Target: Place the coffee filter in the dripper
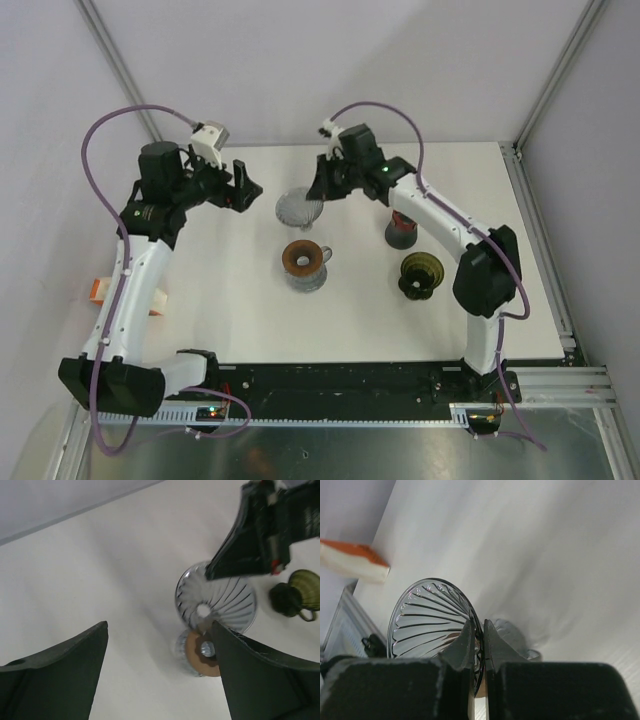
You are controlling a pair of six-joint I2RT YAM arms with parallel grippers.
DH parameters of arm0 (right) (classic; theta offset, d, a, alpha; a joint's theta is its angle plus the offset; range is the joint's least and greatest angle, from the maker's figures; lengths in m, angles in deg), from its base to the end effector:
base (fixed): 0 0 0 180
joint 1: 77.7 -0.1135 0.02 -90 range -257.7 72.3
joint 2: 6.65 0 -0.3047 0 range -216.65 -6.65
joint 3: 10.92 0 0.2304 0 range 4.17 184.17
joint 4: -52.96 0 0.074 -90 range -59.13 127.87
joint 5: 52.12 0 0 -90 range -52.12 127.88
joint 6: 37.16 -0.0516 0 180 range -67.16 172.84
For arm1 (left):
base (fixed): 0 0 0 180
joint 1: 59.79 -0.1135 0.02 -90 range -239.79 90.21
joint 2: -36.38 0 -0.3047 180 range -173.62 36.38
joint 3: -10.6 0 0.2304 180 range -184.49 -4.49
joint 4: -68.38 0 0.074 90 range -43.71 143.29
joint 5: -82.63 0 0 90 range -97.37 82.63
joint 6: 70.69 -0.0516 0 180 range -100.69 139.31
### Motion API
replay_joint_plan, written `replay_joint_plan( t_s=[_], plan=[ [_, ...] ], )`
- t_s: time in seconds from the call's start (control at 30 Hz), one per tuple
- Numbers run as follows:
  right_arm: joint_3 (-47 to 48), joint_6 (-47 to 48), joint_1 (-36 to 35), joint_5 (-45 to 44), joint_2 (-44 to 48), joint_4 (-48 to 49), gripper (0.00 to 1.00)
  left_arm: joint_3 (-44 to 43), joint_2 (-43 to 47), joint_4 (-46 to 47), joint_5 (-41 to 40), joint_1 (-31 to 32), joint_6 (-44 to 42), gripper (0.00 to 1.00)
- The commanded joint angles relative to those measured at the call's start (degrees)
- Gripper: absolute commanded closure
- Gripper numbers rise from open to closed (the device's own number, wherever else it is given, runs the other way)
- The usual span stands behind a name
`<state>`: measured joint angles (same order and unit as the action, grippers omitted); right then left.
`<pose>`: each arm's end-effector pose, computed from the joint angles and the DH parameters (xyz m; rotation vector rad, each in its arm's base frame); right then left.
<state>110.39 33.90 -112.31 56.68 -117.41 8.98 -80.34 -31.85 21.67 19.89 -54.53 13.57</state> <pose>0.3667 0.2733 0.3729 -0.5047 2.1993 0.8770 0.2259 -0.0445 0.4367 0.4914 1.9073 -0.4665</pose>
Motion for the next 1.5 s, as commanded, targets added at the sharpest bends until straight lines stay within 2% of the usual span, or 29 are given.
replay_joint_plan(
  t_s=[0.0,0.27,0.47,0.73,0.93,1.13,1.23,1.47],
  plan=[
    [-3.2,-3.3,-2.5,4.4,6.8,7.0,1.00,-1.0,-0.1,-0.7,5.3,2.9,8.9,0.12],
    [-10.7,-4.8,-4.2,4.6,9.8,10.5,1.00,2.3,-3.0,-0.7,-2.8,8.2,7.6,0.14],
    [-15.4,-6.1,-4.8,6.1,11.5,13.4,1.00,5.2,-4.4,-0.7,-4.0,10.0,6.2,0.25],
    [-17.9,-6.1,-5.7,5.9,12.2,15.4,1.00,8.0,-4.7,-0.7,-2.8,12.6,5.8,0.49],
    [-19.5,-5.6,-5.8,4.8,13.1,15.9,1.00,9.8,-5.0,-0.8,-2.0,13.4,5.9,0.76],
    [-20.4,-4.3,-5.8,3.4,13.1,16.4,1.00,9.9,-5.8,-0.8,0.2,13.5,5.8,0.96],
    [-20.7,-3.9,-5.8,2.8,12.4,17.1,1.00,9.7,-6.7,-0.8,0.2,13.6,5.8,0.99],
    [-20.7,-2.8,-5.9,1.1,11.3,17.2,1.00,9.5,-7.4,-0.8,-0.8,13.6,5.8,1.00]
  ],
)
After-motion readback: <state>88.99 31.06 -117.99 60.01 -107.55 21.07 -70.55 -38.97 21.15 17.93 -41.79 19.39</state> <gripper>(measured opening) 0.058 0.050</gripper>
